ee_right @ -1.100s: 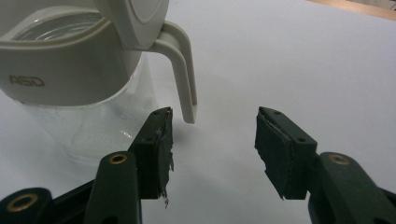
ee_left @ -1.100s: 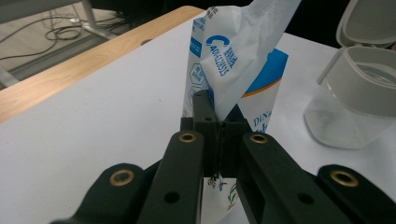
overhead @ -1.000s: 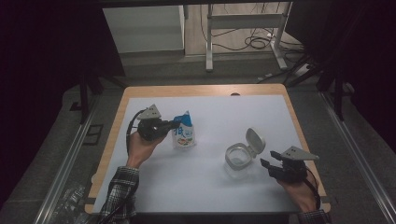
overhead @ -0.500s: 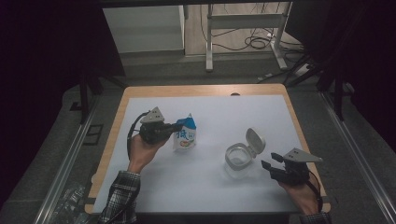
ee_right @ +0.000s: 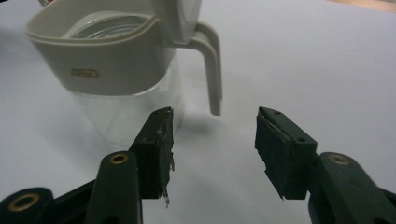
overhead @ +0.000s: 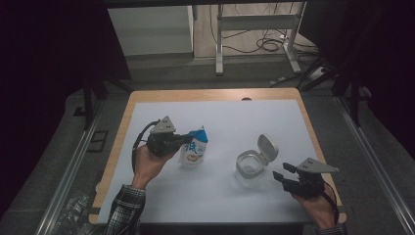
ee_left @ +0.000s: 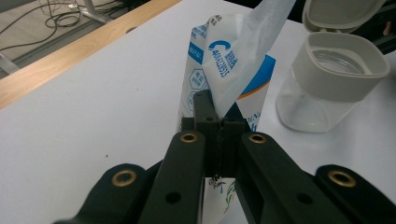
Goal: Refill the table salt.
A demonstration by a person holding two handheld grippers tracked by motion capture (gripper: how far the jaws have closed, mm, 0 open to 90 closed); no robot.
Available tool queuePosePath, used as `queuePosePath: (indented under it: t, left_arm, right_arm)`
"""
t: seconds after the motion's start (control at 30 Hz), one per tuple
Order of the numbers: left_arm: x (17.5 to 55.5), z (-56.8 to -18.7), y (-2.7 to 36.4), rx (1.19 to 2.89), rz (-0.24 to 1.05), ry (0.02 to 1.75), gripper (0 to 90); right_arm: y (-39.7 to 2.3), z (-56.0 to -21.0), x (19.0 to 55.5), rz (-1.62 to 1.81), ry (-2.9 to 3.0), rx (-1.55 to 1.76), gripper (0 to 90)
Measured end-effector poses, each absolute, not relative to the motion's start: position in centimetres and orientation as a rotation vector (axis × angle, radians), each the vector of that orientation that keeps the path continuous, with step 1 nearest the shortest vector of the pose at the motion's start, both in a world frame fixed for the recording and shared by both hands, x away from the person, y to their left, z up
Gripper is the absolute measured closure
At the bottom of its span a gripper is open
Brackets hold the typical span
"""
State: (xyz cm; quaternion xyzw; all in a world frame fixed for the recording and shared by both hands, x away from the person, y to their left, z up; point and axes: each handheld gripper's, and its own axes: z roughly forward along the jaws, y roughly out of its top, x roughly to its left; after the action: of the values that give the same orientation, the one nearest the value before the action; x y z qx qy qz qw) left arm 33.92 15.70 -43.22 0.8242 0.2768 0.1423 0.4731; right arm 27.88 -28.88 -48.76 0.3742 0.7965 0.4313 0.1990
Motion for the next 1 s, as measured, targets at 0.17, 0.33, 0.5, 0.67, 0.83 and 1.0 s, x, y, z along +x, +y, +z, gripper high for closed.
queuePosePath:
  t: [0.17, 0.33, 0.5, 0.67, 0.83, 1.0]
  left_arm:
    - [32.8, -42.8, 15.3, 2.016, 0.344, 0.657, 90.0]
    - [32.0, -42.3, 14.9, 2.017, 0.334, 0.644, 90.0]
    - [31.1, -42.1, 14.4, 2.01, 0.311, 0.626, 90.0]
    - [30.2, -41.9, 13.8, 2.01, 0.292, 0.601, 90.0]
    - [29.4, -41.5, 13.5, 1.999, 0.275, 0.593, 90.0]
    - [28.7, -41.2, 13.1, 2.0, 0.259, 0.581, 90.0]
  right_arm:
    - [-28.5, -48.8, 27.4, 1.195, 2.245, 1.024, 45.1]
    - [-28.3, -48.7, 26.9, 1.194, 2.256, 1.011, 44.1]
    - [-28.2, -48.6, 26.4, 1.211, 2.263, 0.996, 44.1]
    - [-27.9, -48.5, 26.0, 1.218, 2.281, 0.964, 44.2]
    - [-27.4, -48.5, 25.6, 1.232, 2.305, 0.943, 44.1]
    - [-26.5, -48.4, 25.1, 1.25, 2.34, 0.908, 44.6]
